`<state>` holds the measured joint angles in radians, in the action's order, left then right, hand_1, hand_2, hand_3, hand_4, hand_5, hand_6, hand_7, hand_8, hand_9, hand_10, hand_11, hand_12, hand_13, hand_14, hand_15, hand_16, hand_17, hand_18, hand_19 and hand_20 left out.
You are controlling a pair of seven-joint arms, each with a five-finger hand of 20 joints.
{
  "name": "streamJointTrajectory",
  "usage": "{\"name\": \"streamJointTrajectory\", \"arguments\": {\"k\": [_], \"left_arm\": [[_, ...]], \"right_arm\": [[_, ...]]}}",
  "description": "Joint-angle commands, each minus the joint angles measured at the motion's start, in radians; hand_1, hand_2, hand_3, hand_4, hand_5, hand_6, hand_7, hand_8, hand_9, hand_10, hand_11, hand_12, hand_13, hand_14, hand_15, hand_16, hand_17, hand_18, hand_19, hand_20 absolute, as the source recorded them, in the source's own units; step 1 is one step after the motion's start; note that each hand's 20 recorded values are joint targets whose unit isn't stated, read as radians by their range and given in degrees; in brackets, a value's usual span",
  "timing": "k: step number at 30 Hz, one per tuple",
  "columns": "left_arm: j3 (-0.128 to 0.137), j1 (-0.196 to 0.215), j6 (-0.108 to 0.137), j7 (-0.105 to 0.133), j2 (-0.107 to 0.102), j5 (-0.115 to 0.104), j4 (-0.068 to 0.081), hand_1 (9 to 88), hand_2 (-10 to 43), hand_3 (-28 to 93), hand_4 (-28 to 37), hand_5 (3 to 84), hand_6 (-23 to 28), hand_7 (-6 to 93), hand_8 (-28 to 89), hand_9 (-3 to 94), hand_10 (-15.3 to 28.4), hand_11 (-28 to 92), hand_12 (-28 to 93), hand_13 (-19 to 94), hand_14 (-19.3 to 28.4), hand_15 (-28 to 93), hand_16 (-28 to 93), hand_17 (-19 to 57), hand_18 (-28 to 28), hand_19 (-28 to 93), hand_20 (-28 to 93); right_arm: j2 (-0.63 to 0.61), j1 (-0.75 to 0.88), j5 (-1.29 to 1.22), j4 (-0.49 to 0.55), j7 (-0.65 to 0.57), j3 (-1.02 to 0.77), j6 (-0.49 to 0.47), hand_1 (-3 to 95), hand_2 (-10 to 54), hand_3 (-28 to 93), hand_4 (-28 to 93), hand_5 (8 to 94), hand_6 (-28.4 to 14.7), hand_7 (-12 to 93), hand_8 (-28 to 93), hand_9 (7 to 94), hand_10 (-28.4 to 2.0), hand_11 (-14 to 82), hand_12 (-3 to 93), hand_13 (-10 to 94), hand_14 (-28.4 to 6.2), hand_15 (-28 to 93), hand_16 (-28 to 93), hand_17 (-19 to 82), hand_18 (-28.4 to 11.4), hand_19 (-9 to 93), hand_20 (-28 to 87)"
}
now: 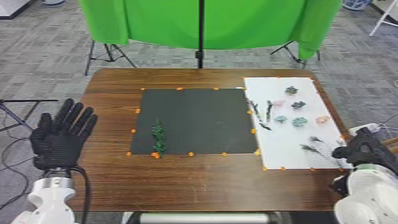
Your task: Arrange flowers
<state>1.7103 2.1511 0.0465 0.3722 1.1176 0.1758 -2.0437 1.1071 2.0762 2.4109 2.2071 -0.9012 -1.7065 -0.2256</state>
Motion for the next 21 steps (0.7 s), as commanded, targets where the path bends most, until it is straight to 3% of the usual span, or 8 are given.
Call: {"name": "streamJointTrajectory", "arguments": {"k": [1, 5, 11, 13, 15, 21], "left_arm": [[-0.011, 0.023, 0.02, 0.001, 0.018, 0.001, 0.003, 26.9, 11.7, 77, -28.3, 46.9, 10.4, 8.0, -8, 39.2, 15.0, 17, 10, 29, 17.5, 33, -6, -6.8, 15.9, 37, 12], [-0.015, 0.029, 0.019, -0.002, 0.019, 0.0, 0.001, 27.0, 11.8, 77, -28.3, 46.9, 10.3, 8.1, -8, 39.3, 15.1, 17, 10, 29, 17.5, 33, -6, -6.8, 15.9, 37, 12], [-0.016, 0.029, 0.02, -0.003, 0.021, -0.003, 0.001, 27.1, 11.8, 77, -28.3, 47.0, 10.3, 8.1, -8, 39.4, 15.3, 17, 9, 29, 17.5, 33, -6, -6.8, 15.9, 37, 12], [-0.015, 0.031, 0.017, -0.003, 0.022, -0.002, 0.001, 27.2, 12.0, 77, -28.3, 47.0, 10.4, 8.2, -8, 39.4, 15.4, 17, 9, 29, 17.5, 33, -6, -6.8, 15.9, 37, 12], [-0.011, 0.039, 0.021, -0.001, 0.021, -0.001, -0.003, 27.6, 12.6, 78, -28.3, 47.1, 10.3, 8.2, -8, 39.4, 15.5, 17, 9, 29, 17.5, 33, -6, -6.8, 15.9, 37, 12], [-0.011, 0.046, 0.019, -0.003, 0.025, -0.007, -0.007, 28.1, 12.9, 79, -28.3, 47.1, 10.3, 8.2, -8, 39.4, 15.5, 17, 9, 29, 17.4, 33, -6, -6.9, 15.9, 37, 12]], "right_arm": [[0.01, -0.033, 0.019, -0.092, 0.029, 0.033, 0.077, 40.7, -9.5, 78, -28, 62.6, -5.7, 15, -13, 57.9, -20.0, 31.3, 18.5, 49, -17.5, 64, 15, 23, -25.6, 85, 22], [0.015, -0.042, 0.069, -0.131, 0.053, 0.065, 0.12, 41.6, -9.5, 77, -28, 62.9, -5.2, 15, -13, 57.7, -19.7, 32.4, 18.5, 49, -17.4, 65, 16, 24, -25.4, 85, 23], [0.019, -0.055, 0.03, -0.175, 0.028, 0.079, 0.226, 45.6, -9.5, 80, -28, 71.6, -2.3, 20, -12, 64.4, -17.2, 37.1, 19.8, 55, -15.2, 67, 17, 26, -24.4, 86, 24], [0.017, -0.051, 0.036, -0.174, 0.024, 0.081, 0.264, 53.0, -9.5, 76, -28, 78.1, -1.7, 27, -5, 75.6, -15.0, 24.4, 34.5, 59, -13.3, 62, 27, 28, -24.2, 87, 24], [0.015, -0.048, 0.037, -0.162, 0.021, 0.081, 0.277, 56.1, -9.5, 77, -28, 82.1, -1.5, 33, -1, 82.1, -13.9, 19.3, 42.4, 63, -12.4, 59, 34, 30, -24.4, 88, 25], [-0.002, -0.068, -0.129, -0.089, -0.004, 0.076, 0.367, 52.6, -9.5, 83, -26, 81.4, -1.3, 35, 6, 82.5, -13.1, 23.2, 44.5, 64, -12.4, 64, 34, 32, -25.2, 92, 28]]}}
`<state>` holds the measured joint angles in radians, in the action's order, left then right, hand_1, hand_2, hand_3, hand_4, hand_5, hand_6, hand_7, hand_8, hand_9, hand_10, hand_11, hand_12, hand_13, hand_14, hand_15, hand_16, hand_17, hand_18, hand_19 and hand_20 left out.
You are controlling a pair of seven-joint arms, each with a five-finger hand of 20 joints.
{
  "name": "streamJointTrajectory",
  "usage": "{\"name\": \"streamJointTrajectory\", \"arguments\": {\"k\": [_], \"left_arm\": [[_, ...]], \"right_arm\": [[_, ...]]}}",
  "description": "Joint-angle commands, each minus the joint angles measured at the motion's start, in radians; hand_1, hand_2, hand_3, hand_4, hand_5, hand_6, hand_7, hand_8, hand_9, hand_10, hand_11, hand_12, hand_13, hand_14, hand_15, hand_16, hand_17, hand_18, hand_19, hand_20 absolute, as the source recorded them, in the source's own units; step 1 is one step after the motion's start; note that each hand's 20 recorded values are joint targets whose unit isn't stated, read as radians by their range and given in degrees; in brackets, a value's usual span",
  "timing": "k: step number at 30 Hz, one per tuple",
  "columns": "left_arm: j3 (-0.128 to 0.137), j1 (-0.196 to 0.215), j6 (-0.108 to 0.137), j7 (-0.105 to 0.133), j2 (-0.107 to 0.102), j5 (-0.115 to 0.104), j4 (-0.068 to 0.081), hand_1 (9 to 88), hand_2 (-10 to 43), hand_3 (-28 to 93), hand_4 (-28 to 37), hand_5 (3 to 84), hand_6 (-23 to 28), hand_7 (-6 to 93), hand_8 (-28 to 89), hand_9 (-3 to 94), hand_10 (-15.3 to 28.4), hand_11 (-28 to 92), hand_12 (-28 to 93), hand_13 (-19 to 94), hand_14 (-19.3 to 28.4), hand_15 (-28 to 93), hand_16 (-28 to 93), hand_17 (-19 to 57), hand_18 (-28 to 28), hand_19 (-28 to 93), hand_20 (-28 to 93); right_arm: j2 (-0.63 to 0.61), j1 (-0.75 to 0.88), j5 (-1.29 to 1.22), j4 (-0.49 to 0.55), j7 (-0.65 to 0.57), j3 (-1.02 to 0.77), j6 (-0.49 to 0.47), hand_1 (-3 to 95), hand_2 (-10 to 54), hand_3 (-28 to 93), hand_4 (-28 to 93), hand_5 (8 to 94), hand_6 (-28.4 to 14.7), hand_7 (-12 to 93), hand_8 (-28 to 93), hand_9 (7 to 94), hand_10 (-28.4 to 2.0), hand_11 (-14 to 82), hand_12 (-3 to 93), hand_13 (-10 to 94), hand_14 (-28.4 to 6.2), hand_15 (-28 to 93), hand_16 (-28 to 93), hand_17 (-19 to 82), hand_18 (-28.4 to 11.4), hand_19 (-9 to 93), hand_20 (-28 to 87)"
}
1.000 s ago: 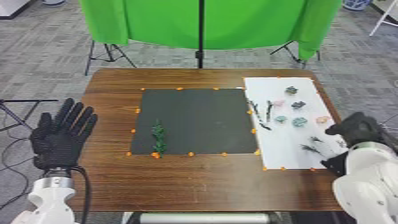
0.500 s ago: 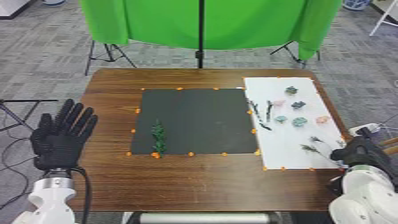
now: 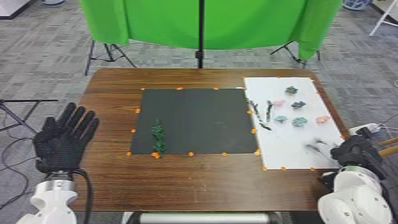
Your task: Arrange flowers
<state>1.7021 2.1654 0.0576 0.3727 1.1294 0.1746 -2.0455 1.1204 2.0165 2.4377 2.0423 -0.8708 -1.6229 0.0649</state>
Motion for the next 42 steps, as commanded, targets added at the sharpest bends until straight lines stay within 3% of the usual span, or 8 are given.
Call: {"name": "streamJointTrajectory", "arguments": {"k": [1, 6, 17, 27, 32, 36, 39, 42], "left_arm": [[-0.003, 0.033, 0.007, -0.004, 0.013, -0.006, -0.006, 28.2, 12.9, 79, -28.3, 47.1, 10.3, 8.1, -8, 39.4, 15.5, 17, 9, 29, 17.4, 33, -6, -6.9, 15.9, 37, 12], [-0.001, 0.041, 0.02, -0.002, 0.009, -0.006, -0.01, 28.0, 12.8, 78, -28.3, 47.1, 10.4, 8.2, -8, 39.4, 15.5, 17, 9, 29, 17.4, 34, -6, -6.9, 15.9, 37, 12], [-0.031, 0.004, 0.027, -0.02, -0.001, -0.004, 0.006, 28.5, 13.8, 78, -28.3, 47.4, 10.5, 8.3, -8, 39.6, 15.5, 17, 9, 29, 17.4, 35, -6, -7.0, 16.0, 38, 13], [-0.046, -0.015, 0.037, -0.016, -0.028, -0.013, 0.014, 28.3, 13.6, 77, -28.3, 47.4, 10.5, 8.3, -8, 39.6, 15.5, 17, 9, 29, 17.3, 35, -6, -7.0, 15.9, 38, 13], [-0.059, -0.032, 0.013, -0.007, -0.041, -0.027, 0.025, 27.3, 11.8, 78, -28.3, 47.3, 10.6, 8.2, -8, 39.5, 15.6, 17, 9, 29, 17.3, 35, -6, -7.0, 16.0, 38, 13], [-0.071, -0.043, 0.02, -0.031, -0.05, -0.036, 0.03, 26.7, 11.2, 78, -28.3, 47.1, 10.4, 8.2, -8, 39.6, 15.6, 17, 9, 29, 17.4, 35, -6, -7.1, 16.0, 38, 13], [-0.082, -0.054, -0.001, -0.031, -0.053, -0.071, 0.036, 26.5, 10.8, 78, -28.3, 47.1, 10.4, 8.2, -8, 39.5, 15.6, 17, 10, 29, 17.4, 35, -6, -7.1, 16.1, 38, 13], [-0.084, -0.061, 0.008, -0.045, -0.058, -0.054, 0.037, 26.4, 10.6, 78, -28.3, 47.1, 10.5, 8.1, -8, 39.4, 15.6, 17, 10, 29, 17.4, 35, -6, -7.1, 16.1, 38, 13]], "right_arm": [[-0.018, -0.01, -0.149, 0.086, -0.024, -0.001, 0.086, 51.6, -9.5, 84, -25, 80.9, -1.2, 36, 7, 82.4, -13.1, 23.8, 44.4, 64, -12.7, 65, 34, 32, -25.3, 92, 29], [-0.033, -0.083, -0.127, 0.129, 0.005, 0.081, 0.131, 48.5, -9.5, 85, -20, 79.2, -1.2, 39, 10, 81.4, -13.5, 25.9, 45.1, 64, -13.4, 66, 33, 33, -25.3, 93, 30], [0.053, -0.387, -0.175, 0.104, 0.078, 0.42, -0.057, 44.8, -9.5, 85, -17, 74.1, -0.2, 49, 10, 78.8, -14.3, 31.1, 46.0, 62, -15.4, 71, 32, 32, -25.6, 93, 34], [0.187, -0.476, 0.008, -0.08, 0.1, 0.651, -0.049, 45.7, -9.5, 84, -18, 74.5, -0.9, 49, 9, 78.2, -14.9, 34.3, 44.4, 63, -16.7, 73, 29, 34, -27.0, 93, 39], [0.221, -0.49, 0.09, -0.169, 0.124, 0.734, -0.059, 46.2, -9.5, 83, -18, 75.6, -1.5, 48, 10, 78.4, -15.4, 35.4, 44.3, 64, -17.2, 74, 29, 35, -27.9, 93, 42], [0.272, -0.481, 0.102, -0.229, 0.132, 0.763, -0.064, 46.4, -9.5, 82, -20, 75.9, -1.8, 47, 11, 77.7, -15.8, 37.6, 42.7, 64, -17.8, 75, 26, 35, -28.2, 93, 44], [0.283, -0.507, -0.007, -0.247, 0.097, 0.78, -0.112, 44.1, -9.5, 81, -20, 74.8, -2.3, 47, 11, 75.1, -17.2, 43.8, 37.0, 64, -18.2, 76, 25, 35, -28.3, 93, 44], [0.296, -0.504, 0.005, -0.263, 0.095, 0.783, -0.1, 42.8, -9.5, 81, -20, 73.0, -3.2, 47, 11, 73.7, -18.1, 45.2, 34.9, 63, -18.4, 76, 25, 34, -28.4, 93, 45]]}}
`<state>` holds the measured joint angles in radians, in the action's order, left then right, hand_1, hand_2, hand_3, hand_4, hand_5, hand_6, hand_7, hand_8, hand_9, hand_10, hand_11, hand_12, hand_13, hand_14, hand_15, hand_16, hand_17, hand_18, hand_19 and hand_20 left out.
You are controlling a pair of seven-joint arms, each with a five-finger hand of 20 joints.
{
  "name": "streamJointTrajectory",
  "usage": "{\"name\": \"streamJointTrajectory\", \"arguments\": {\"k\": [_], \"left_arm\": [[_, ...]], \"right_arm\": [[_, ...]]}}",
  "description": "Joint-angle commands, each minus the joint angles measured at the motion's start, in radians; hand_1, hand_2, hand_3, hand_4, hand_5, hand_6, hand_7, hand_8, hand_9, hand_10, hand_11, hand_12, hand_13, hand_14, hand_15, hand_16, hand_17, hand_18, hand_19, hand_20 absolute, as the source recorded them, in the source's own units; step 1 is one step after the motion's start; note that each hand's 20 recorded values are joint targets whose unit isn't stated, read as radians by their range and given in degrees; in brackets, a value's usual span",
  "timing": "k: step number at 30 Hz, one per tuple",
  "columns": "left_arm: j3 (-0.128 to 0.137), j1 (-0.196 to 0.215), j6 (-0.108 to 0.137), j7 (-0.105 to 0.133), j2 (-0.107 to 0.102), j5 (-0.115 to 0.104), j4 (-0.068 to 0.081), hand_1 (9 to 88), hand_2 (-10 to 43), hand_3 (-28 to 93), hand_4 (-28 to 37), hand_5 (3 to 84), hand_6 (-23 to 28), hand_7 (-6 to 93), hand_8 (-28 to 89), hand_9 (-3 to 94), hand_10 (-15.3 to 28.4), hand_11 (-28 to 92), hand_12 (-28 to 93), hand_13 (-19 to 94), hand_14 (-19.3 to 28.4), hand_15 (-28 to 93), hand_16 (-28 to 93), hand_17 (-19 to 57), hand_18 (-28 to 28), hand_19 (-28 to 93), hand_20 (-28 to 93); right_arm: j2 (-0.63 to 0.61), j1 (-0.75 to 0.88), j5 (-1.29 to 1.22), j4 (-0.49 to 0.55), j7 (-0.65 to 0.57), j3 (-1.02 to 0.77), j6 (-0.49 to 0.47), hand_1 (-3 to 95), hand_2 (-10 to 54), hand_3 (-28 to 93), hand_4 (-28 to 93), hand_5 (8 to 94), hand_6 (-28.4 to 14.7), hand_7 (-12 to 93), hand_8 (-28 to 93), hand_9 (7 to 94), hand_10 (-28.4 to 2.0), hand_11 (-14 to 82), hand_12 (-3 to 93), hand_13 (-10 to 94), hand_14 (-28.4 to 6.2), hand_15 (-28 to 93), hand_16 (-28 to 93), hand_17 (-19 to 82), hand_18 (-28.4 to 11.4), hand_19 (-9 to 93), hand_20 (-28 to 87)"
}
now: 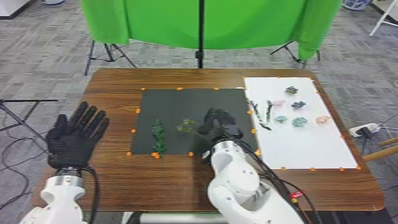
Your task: Arrange flowers
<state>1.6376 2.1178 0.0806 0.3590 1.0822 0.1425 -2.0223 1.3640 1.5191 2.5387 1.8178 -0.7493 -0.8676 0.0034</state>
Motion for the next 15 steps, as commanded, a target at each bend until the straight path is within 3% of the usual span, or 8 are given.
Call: {"name": "streamJointTrajectory", "arguments": {"k": [1, 3, 5, 7, 11, 12, 15], "left_arm": [[-0.018, -0.014, -0.013, -0.035, -0.009, -0.026, 0.013, 26.4, 10.6, 78, -28.3, 47.1, 10.5, 8.1, -8, 39.5, 15.6, 17, 10, 29, 17.5, 35, -6, -7.1, 16.1, 38, 13], [-0.014, -0.008, 0.007, -0.039, -0.008, -0.031, 0.007, 26.4, 10.6, 78, -28.3, 47.1, 10.5, 8.1, -8, 39.5, 15.6, 17, 10, 30, 17.4, 35, -6, -7.2, 16.2, 38, 13], [-0.012, -0.004, 0.009, -0.036, -0.006, -0.035, 0.006, 26.6, 10.8, 78, -28.3, 47.2, 10.5, 8.2, -8, 39.7, 15.7, 17, 10, 30, 17.4, 35, -6, -7.1, 16.2, 38, 13], [-0.009, 0.003, 0.012, -0.029, -0.006, -0.045, 0.003, 26.6, 11.0, 78, -28.3, 47.3, 10.5, 8.4, -8, 39.9, 15.7, 18, 10, 30, 17.5, 36, -6, -7.1, 16.3, 38, 13], [-0.018, -0.004, 0.017, -0.038, -0.014, -0.05, 0.007, 26.6, 11.3, 78, -28.3, 47.7, 10.7, 8.7, -8, 40.0, 15.9, 18, 10, 30, 17.6, 36, -6, -7.1, 16.3, 39, 13], [-0.017, -0.009, 0.015, -0.05, -0.006, -0.047, 0.008, 26.7, 11.3, 78, -28.3, 47.7, 10.7, 8.8, -8, 40.1, 16.0, 18, 10, 30, 17.6, 36, -6, -7.1, 16.3, 39, 14], [-0.024, -0.01, 0.01, -0.047, -0.01, -0.046, 0.008, 26.7, 11.4, 78, -28.3, 47.8, 10.7, 8.9, -8, 40.2, 16.0, 18, 10, 30, 17.5, 37, -6, -7.0, 16.3, 39, 14]], "right_arm": [[0.056, -0.006, -0.102, -0.037, -0.026, 0.027, -0.031, 42.5, -9.5, 81, -20, 72.2, -3.8, 47, 10, 72.9, -18.5, 46.2, 33.0, 63, -18.5, 76, 25, 34, -28.4, 93, 45], [0.055, -0.003, -0.111, -0.03, -0.015, 0.03, -0.012, 41.7, -9.5, 81, -21, 71.8, -5.6, 38, 5, 72.2, -19.4, 46.0, 27.7, 63, -18.6, 76, 25, 34, -28.4, 93, 45], [0.048, -0.003, -0.109, -0.02, -0.012, 0.031, -0.023, 40.5, -9.5, 82, -21, 72.3, -6.2, 31, 2, 72.5, -19.6, 44.5, 24.5, 62, -18.6, 76, 24, 34, -28.4, 93, 44], [0.046, -0.003, -0.123, -0.013, -0.016, 0.033, -0.025, 40.1, -9.5, 82, -21, 73.0, -6.3, 28, 1, 73.0, -19.8, 43.5, 23.6, 62, -18.9, 75, 24, 33, -28.4, 93, 43], [0.056, 0.0, -0.127, -0.011, -0.029, 0.035, -0.006, 39.7, -9.5, 82, -21, 73.8, -6.3, 26, 1, 73.8, -19.8, 42.6, 23.2, 63, -19.0, 75, 24, 33, -28.4, 93, 43], [0.056, 0.002, -0.121, -0.009, -0.029, 0.035, -0.003, 39.3, -9.5, 83, -21, 73.9, -6.3, 24, 0, 73.9, -19.8, 42.4, 23.2, 63, -19.0, 75, 23, 34, -28.4, 93, 43], [0.051, -0.001, -0.12, 0.004, -0.034, 0.039, -0.01, 39.1, -9.5, 83, -21, 74.0, -6.3, 23, 0, 74.1, -19.8, 42.3, 23.3, 63, -19.0, 75, 23, 34, -28.4, 93, 43]]}}
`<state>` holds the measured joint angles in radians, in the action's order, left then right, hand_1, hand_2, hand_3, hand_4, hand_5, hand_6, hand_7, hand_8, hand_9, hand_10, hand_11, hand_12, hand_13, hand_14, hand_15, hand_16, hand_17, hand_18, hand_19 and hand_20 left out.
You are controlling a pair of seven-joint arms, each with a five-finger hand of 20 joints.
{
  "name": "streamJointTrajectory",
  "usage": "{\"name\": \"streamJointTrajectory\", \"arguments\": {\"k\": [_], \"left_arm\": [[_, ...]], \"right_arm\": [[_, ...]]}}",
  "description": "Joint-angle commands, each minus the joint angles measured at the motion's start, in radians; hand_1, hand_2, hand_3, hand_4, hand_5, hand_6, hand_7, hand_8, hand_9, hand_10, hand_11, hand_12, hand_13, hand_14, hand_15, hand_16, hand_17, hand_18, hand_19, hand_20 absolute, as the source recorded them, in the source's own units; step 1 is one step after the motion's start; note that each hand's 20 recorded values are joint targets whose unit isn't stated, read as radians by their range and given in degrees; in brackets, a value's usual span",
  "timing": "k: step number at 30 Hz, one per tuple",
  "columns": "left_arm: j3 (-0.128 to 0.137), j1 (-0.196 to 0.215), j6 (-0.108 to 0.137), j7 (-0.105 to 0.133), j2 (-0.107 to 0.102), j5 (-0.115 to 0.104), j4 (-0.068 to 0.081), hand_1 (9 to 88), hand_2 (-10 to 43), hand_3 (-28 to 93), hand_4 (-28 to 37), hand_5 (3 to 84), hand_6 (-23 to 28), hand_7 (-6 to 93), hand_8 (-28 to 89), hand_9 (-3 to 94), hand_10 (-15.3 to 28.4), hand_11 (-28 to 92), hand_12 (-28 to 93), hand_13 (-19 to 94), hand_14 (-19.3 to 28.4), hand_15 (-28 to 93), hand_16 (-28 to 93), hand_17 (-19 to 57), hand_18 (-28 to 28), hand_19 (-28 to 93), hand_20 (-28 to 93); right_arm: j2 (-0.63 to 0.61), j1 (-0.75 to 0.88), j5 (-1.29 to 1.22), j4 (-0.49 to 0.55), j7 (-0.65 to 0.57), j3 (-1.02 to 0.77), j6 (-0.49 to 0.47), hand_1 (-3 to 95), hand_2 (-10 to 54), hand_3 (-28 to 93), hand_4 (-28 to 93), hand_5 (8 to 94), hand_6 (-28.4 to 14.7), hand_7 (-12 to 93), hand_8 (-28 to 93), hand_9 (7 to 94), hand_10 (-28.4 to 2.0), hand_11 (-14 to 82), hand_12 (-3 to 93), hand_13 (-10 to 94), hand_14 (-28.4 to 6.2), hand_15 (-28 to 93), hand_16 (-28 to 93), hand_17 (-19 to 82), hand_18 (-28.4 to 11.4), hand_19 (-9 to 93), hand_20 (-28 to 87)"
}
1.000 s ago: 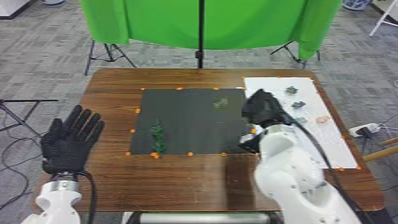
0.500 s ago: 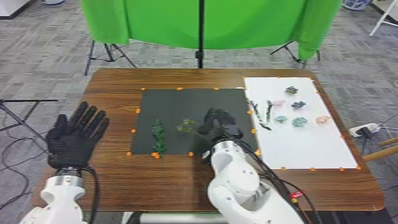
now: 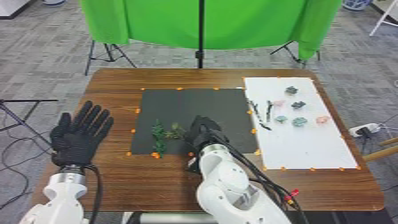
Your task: Arrange flowers
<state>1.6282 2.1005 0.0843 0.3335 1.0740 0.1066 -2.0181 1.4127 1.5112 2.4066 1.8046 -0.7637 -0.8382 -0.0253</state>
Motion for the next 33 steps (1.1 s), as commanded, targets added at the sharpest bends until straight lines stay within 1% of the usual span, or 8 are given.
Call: {"name": "streamJointTrajectory", "arguments": {"k": [1, 9, 11, 14, 19, 23, 29, 33], "left_arm": [[-0.013, 0.008, 0.008, -0.021, -0.003, -0.01, 0.003, 26.7, 11.5, 78, -28.3, 47.8, 10.7, 8.9, -8, 40.2, 16.0, 18, 10, 30, 17.5, 37, -6, -7.0, 16.3, 39, 14], [0.002, 0.034, 0.009, 0.0, 0.012, -0.013, -0.006, 26.8, 11.7, 78, -28.3, 47.9, 10.8, 8.9, -8, 40.2, 16.0, 18, 10, 30, 17.6, 37, -6, -7.0, 16.4, 39, 14], [0.005, 0.041, 0.009, 0.006, 0.015, -0.014, -0.008, 26.8, 11.7, 78, -28.3, 47.9, 10.9, 8.9, -8, 40.3, 16.0, 18, 10, 30, 17.6, 37, -7, -7.0, 16.4, 39, 14], [0.009, 0.047, 0.009, 0.01, 0.019, -0.014, -0.01, 26.8, 11.8, 78, -28.3, 47.9, 10.9, 8.8, -8, 40.3, 16.0, 18, 10, 30, 17.5, 37, -7, -7.0, 16.3, 39, 14], [0.008, 0.046, 0.009, 0.008, 0.028, -0.016, -0.009, 26.8, 11.9, 78, -28.3, 48.0, 10.9, 8.9, -8, 40.3, 16.0, 18, 10, 30, 17.5, 37, -7, -7.0, 16.3, 39, 14], [0.02, 0.065, 0.02, 0.014, 0.028, -0.015, -0.018, 26.9, 12.0, 78, -28.3, 48.1, 10.9, 9.0, -8, 40.3, 16.0, 18, 10, 30, 17.5, 37, -7, -7.0, 16.3, 39, 14], [0.012, 0.061, 0.011, -0.005, 0.029, -0.009, -0.015, 26.9, 12.1, 78, -28.3, 48.0, 10.9, 9.0, -8, 40.3, 16.0, 19, 10, 30, 17.5, 37, -7, -7.0, 16.3, 39, 14], [0.011, 0.063, 0.013, -0.007, 0.027, -0.01, -0.015, 27.0, 12.2, 78, -28.3, 48.0, 10.8, 9.0, -8, 40.4, 16.0, 18, 10, 30, 17.5, 37, -7, -7.0, 16.3, 39, 14]], "right_arm": [[0.001, 0.005, 0.002, 0.024, -0.023, 0.009, 0.015, 39.0, -9.5, 83, -21, 74.0, -6.3, 23, 0, 74.2, -19.8, 42.2, 23.3, 63, -19.0, 75, 23, 34, -28.4, 93, 43], [-0.034, 0.01, -0.038, 0.093, -0.014, 0.001, 0.011, 37.9, -9.5, 83, -21, 76.3, -6.4, 17, -3, 77.0, -19.7, 39.2, 23.2, 64, -19.3, 74, 24, 35, -28.4, 93, 43], [-0.049, 0.016, -0.062, 0.119, -0.016, -0.001, 0.006, 37.4, -9.5, 84, -20, 76.0, -6.6, 14, -9, 77.8, -19.6, 38.7, 23.2, 65, -19.0, 74, 24, 35, -28.4, 93, 44], [-0.058, 0.032, -0.063, 0.143, -0.007, -0.011, -0.003, 37.2, -9.1, 83, -19, 76.2, -6.7, 13, -11, 79.1, -19.4, 38.0, 23.3, 66, -18.7, 74, 24, 36, -28.4, 93, 45], [-0.078, 0.057, -0.051, 0.166, -0.012, -0.037, -0.048, 36.8, -8.6, 83, -19, 74.5, -7.3, 10, -11, 80.4, -19.2, 37.7, 23.9, 67, -18.6, 74, 25, 37, -28.4, 93, 46], [-0.086, 0.069, -0.077, 0.177, -0.027, -0.045, -0.114, 35.9, -7.1, 83, -19, 75.8, -7.0, 10, -11, 80.8, -19.3, 38.7, 24.5, 67, -18.7, 75, 26, 37, -28.4, 93, 46], [-0.083, 0.093, -0.052, 0.18, -0.018, -0.045, -0.193, 35.1, -5.7, 82, -19, 78.9, -6.9, 11, -11, 82.2, -19.5, 38.6, 24.4, 68, -19.0, 75, 26, 37, -28.4, 93, 47], [-0.078, 0.096, -0.075, 0.181, -0.016, -0.045, -0.232, 34.9, -5.1, 82, -19, 79.8, -6.9, 11, -11, 82.5, -19.5, 38.3, 24.7, 68, -19.1, 74, 27, 37, -28.4, 93, 48]]}}
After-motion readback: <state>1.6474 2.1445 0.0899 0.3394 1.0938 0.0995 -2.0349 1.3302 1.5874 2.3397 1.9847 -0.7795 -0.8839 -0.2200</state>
